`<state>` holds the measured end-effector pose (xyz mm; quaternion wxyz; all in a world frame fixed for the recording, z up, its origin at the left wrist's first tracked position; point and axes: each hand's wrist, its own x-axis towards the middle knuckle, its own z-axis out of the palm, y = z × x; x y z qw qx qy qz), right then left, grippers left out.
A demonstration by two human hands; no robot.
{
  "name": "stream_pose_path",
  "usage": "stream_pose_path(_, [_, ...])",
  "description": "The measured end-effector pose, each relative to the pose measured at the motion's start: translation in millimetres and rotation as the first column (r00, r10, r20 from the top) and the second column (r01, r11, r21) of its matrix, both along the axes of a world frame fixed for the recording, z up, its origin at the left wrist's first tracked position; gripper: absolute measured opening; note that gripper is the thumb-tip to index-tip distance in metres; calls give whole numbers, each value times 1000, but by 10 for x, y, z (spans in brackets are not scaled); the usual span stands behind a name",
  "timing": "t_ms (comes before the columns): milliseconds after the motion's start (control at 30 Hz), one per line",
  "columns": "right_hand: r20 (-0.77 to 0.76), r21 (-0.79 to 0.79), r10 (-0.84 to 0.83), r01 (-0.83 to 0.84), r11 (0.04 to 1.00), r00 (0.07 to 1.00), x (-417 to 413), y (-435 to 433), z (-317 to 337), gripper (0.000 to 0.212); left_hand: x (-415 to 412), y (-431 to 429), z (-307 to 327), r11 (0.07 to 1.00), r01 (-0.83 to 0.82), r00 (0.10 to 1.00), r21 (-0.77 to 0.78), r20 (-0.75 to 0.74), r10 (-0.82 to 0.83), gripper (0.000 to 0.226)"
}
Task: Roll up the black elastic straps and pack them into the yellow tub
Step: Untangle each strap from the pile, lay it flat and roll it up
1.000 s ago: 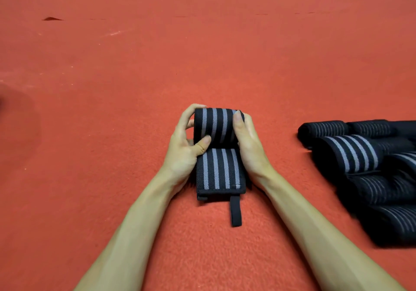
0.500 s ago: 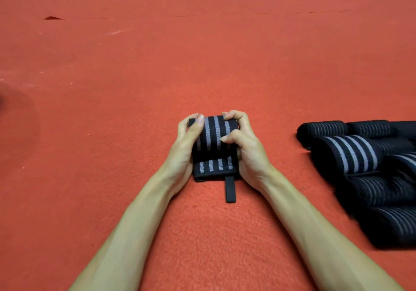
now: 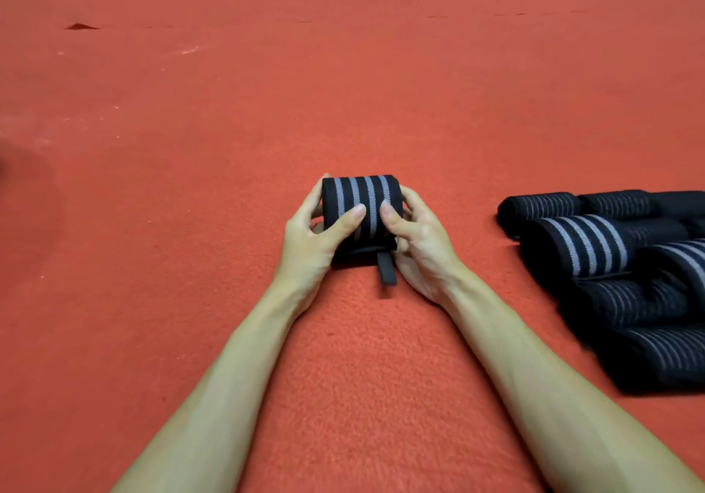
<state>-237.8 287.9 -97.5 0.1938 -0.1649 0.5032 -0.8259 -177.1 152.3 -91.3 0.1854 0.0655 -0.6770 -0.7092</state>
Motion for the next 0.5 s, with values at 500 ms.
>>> stream_pose_path(500, [-435,819,397,172,548,808,209,634,683,44,569,359,224,997,-77,976,3,207,74,47])
